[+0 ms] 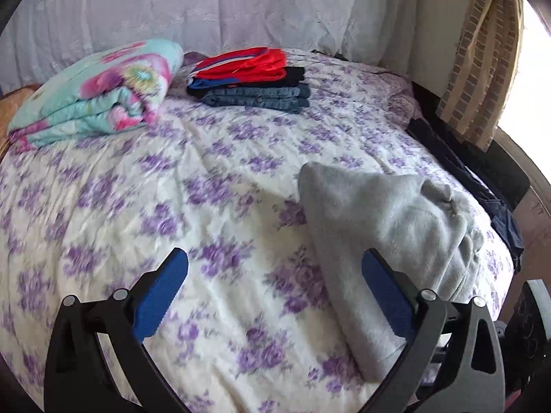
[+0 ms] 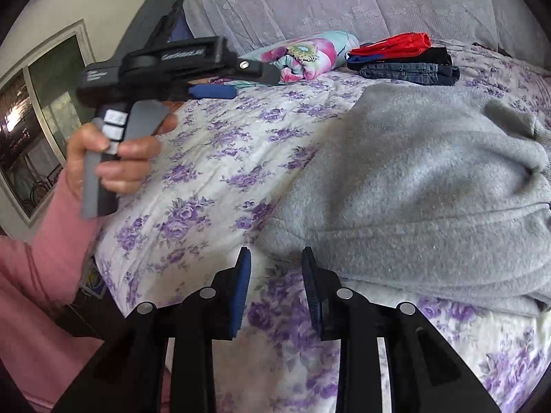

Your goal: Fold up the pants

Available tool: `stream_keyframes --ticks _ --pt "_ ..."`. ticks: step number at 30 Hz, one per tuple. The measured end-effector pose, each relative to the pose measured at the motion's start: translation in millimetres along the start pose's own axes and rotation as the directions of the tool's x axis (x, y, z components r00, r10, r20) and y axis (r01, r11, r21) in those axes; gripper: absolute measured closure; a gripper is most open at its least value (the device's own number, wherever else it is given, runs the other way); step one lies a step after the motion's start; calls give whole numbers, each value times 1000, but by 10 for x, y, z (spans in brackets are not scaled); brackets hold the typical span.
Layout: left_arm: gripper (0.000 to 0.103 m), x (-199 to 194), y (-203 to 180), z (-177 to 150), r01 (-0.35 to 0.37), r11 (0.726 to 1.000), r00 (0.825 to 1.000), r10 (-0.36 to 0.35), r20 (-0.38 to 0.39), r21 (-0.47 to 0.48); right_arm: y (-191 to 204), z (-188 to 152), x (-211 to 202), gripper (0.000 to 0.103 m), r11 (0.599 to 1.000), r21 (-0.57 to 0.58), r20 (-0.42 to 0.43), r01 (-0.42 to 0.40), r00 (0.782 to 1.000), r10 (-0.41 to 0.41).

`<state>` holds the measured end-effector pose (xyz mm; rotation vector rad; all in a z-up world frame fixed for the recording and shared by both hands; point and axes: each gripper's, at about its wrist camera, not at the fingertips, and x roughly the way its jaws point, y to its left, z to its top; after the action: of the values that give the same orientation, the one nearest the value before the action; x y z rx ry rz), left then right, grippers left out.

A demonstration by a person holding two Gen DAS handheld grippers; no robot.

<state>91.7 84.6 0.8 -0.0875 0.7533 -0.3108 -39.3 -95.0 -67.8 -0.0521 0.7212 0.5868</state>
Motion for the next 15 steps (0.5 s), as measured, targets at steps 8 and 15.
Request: stream_keyframes --ticks 8,15 --pt "17 783 -570 584 349 931 934 -335 -124 110 -448 347 -378 62 990 142 257 13 965 -49" --pt "48 1717 -371 649 310 951 918 -299 -260 1 -673 -12 -326 70 981 191 183 38 980 -73"
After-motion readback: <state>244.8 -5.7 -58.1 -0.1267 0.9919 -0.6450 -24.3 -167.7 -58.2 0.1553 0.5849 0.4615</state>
